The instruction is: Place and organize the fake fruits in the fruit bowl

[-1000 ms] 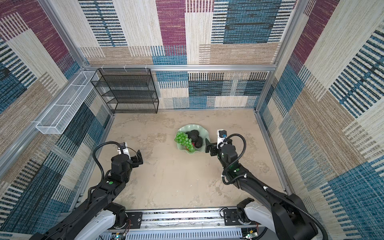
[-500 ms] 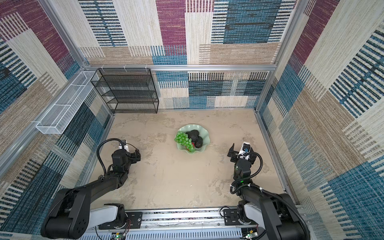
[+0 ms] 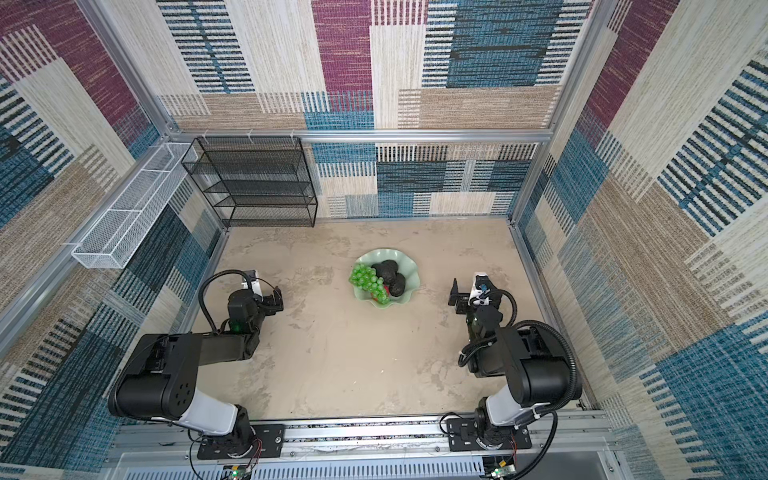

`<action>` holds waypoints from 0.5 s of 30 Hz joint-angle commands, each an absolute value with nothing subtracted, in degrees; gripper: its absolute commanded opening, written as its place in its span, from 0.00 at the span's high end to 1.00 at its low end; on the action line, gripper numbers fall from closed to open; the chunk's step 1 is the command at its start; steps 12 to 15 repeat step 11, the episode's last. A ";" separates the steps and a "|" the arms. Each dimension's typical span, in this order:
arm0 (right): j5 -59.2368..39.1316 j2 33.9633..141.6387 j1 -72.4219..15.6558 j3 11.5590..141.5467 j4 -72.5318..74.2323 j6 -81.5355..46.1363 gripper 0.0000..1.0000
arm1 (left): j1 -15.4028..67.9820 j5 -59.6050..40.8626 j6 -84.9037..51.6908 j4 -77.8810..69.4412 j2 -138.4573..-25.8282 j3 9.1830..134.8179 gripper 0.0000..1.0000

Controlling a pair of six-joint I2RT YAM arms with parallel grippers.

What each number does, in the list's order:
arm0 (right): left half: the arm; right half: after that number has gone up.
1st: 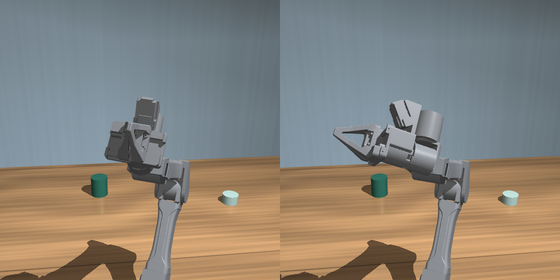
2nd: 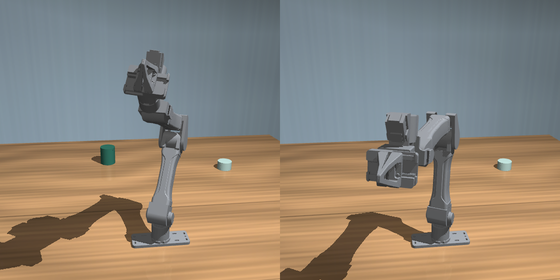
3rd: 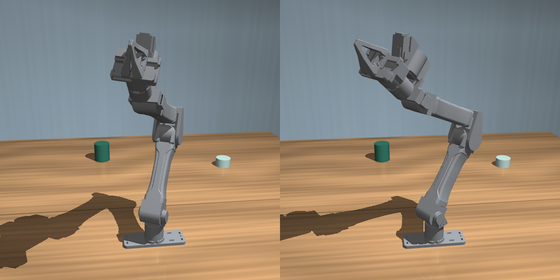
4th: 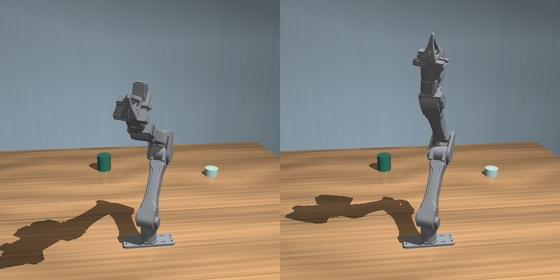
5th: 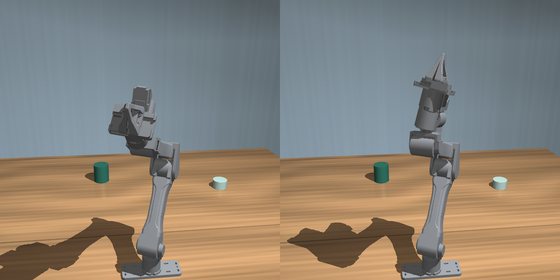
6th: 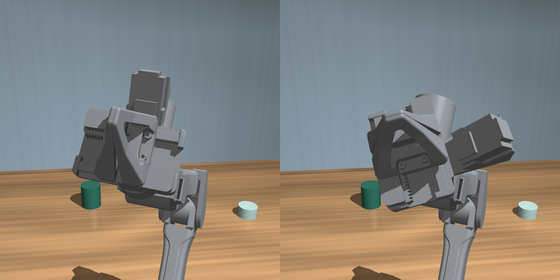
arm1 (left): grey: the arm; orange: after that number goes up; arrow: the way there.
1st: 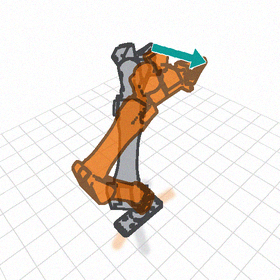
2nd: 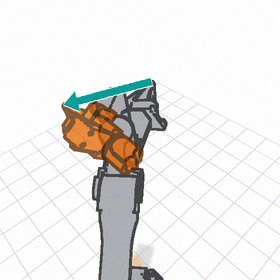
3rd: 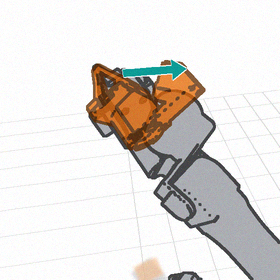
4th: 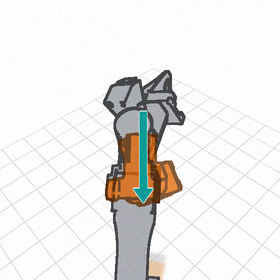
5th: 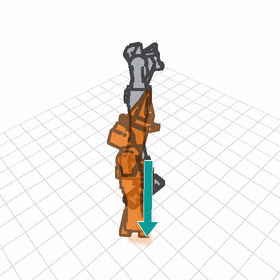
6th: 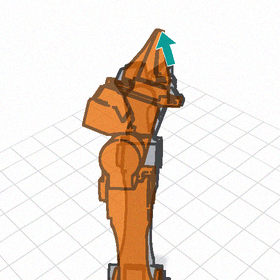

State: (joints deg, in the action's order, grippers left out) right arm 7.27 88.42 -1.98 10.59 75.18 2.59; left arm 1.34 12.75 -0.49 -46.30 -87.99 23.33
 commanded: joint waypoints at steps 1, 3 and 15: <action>5.05 87.81 -1.85 11.05 75.42 1.67 0.00 | 1.32 12.66 -0.62 -49.07 -87.86 22.97 0.01; 5.03 88.17 -1.76 11.11 75.85 1.65 0.00 | 1.33 12.39 -0.19 -49.45 -88.28 23.21 0.01; 4.93 88.07 -1.69 11.20 75.42 1.58 0.00 | 0.00 7.42 -0.13 -49.45 -87.66 22.76 0.01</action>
